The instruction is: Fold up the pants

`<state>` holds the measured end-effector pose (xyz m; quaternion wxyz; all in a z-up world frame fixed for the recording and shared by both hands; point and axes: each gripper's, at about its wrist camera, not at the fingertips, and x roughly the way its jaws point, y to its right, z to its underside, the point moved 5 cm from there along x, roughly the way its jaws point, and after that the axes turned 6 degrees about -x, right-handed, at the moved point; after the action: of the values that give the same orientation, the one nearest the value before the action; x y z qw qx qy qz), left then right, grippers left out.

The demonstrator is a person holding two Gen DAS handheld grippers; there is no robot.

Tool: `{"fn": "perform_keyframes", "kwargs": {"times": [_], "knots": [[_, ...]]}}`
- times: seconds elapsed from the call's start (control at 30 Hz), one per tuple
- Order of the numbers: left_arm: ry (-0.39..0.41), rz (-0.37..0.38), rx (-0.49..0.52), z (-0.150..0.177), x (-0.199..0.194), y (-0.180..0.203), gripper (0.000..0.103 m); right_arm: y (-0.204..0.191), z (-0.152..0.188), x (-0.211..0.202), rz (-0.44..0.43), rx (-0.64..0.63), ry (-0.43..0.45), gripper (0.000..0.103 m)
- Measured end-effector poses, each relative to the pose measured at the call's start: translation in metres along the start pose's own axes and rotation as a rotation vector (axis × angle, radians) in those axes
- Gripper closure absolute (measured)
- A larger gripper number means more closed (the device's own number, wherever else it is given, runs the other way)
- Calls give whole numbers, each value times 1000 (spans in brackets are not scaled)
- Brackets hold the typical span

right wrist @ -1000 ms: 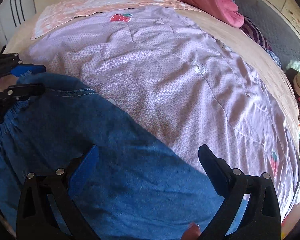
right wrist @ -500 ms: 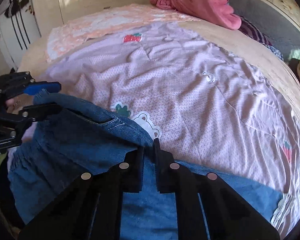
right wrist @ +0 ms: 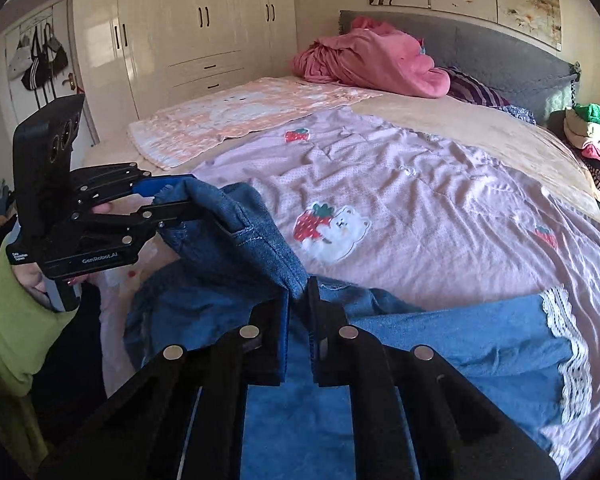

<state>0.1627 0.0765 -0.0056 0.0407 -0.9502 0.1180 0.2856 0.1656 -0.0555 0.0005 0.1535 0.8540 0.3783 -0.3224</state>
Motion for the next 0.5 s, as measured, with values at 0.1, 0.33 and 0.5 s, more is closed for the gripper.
{"fn": "perform_keyframes", "kwargs": {"times": [0.1,0.33,0.5], "knots": [[-27,23,15,25,-12,7,75,-19,23,-3,-26,13,-22,96],[-94,34,133,73,-27,26,74,-50,74,2,-63,50,-89,96],[-112,21,155,87,-36,29,74,-65,88,1,-65,54,-98,95]]}}
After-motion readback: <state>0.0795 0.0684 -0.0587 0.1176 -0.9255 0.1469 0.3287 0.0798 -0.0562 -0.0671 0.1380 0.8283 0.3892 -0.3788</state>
